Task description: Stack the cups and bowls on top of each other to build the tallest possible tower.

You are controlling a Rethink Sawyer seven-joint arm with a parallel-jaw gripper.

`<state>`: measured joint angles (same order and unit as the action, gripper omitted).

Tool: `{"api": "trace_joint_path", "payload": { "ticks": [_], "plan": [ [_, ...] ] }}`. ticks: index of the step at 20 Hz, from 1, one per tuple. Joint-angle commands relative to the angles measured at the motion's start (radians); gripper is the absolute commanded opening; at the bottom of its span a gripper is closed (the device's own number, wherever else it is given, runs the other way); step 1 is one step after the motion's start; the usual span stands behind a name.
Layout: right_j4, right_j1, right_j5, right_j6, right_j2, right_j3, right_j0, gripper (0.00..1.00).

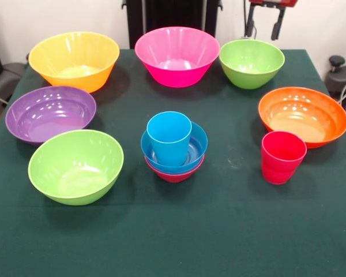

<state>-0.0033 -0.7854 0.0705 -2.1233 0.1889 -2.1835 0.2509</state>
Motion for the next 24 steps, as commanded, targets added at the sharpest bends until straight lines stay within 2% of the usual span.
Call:
{"api": "trace_joint_path", "payload": {
  "ticks": [1, 10, 24],
  "plan": [
    [0.038, 0.084, 0.048, -0.179, -0.040, 0.015, -0.022, 1.00],
    [0.058, 0.138, 0.087, -0.189, -0.050, 0.047, -0.010, 1.00],
    [0.137, 0.112, 0.016, -0.175, -0.050, 0.074, 0.034, 1.00]
  ]
}}
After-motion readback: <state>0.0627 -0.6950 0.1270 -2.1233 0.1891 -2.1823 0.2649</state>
